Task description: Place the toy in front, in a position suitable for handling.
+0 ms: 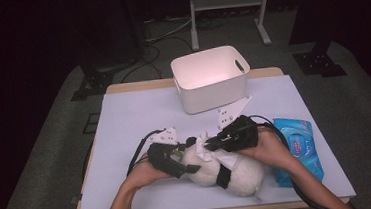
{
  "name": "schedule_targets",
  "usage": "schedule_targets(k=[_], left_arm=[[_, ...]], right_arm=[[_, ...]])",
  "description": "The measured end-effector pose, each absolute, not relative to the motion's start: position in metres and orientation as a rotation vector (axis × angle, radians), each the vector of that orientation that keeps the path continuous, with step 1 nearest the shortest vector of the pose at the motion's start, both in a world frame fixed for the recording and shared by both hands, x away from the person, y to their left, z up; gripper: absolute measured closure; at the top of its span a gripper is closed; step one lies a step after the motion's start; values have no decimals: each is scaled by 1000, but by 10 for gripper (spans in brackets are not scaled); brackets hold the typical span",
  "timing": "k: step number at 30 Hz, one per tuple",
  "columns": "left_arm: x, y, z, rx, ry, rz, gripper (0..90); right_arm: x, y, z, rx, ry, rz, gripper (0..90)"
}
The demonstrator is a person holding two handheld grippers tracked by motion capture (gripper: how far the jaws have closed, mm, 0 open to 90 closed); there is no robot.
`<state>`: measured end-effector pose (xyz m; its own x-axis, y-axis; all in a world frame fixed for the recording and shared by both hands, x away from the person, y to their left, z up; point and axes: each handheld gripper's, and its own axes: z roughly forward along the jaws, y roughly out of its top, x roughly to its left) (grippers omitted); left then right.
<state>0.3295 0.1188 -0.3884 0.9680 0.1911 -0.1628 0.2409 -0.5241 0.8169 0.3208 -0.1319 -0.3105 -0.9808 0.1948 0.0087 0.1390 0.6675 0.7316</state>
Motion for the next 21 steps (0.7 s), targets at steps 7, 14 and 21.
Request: schedule_targets(k=[7, 14, 21], left_arm=[[329, 122, -391, 2142, 320, -66, 230], [328, 121, -390, 2140, 314, -62, 229], [327, 121, -390, 2142, 306, -53, 229]], right_arm=[[318, -166, -314, 375, 2803, 1193, 831], [311, -212, -316, 498, 2746, 1212, 830], [317, -251, -326, 663, 2685, 1193, 828]])
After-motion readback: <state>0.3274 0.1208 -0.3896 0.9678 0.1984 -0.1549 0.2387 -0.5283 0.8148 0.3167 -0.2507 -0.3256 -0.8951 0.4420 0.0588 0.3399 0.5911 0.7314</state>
